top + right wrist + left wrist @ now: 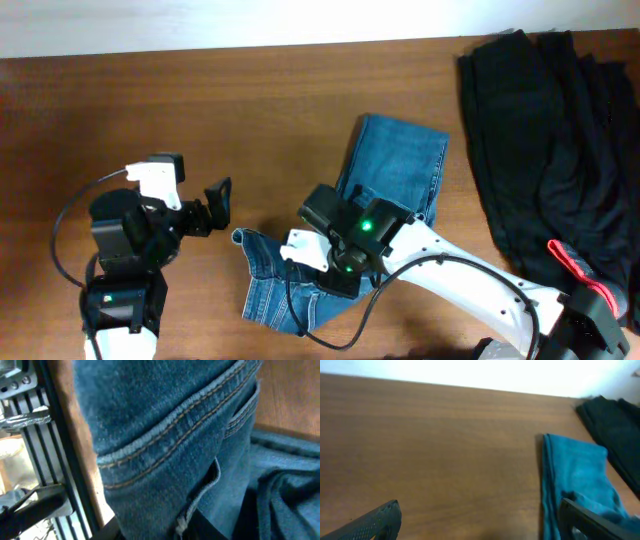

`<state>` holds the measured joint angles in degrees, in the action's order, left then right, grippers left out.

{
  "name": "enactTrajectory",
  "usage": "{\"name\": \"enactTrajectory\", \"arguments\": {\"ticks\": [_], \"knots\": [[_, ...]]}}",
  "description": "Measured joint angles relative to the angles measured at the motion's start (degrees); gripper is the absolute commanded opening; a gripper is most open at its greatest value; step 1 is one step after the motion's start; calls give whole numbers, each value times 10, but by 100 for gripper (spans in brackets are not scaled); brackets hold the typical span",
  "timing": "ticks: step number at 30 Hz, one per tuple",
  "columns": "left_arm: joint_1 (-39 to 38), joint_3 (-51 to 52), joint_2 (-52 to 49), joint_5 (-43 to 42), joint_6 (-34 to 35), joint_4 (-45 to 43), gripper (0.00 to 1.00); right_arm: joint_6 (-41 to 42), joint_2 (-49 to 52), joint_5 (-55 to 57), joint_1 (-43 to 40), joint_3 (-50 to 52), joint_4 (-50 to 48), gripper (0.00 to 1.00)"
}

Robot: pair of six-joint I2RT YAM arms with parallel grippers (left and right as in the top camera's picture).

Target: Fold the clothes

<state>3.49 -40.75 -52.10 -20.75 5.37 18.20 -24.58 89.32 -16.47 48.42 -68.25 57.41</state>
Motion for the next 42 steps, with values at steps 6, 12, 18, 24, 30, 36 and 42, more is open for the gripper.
{"name": "enactTrajectory", "arguments": {"ticks": [6, 12, 18, 24, 30, 36, 42], "knots": [[0, 0, 0, -18, 0, 11, 99, 32, 0, 52, 0, -2, -74, 52], [0, 0, 0, -18, 0, 9, 99, 114, -8, 212, -28, -78, -82, 75], [0, 0, 0, -18, 0, 9, 99, 180, -36, 251, -176, -145, -74, 77], [0, 0, 0, -18, 0, 9, 99, 212, 51, 111, -323, -141, 47, 69], [0, 0, 0, -18, 0, 9, 99, 220, 225, 40, -349, -129, 114, 69], [0, 0, 0, -18, 0, 9, 99, 242, 303, 19, -349, -133, 105, 70], [0, 0, 0, -18, 0, 9, 99, 338, 294, -21, -373, -132, -45, 74]]}}
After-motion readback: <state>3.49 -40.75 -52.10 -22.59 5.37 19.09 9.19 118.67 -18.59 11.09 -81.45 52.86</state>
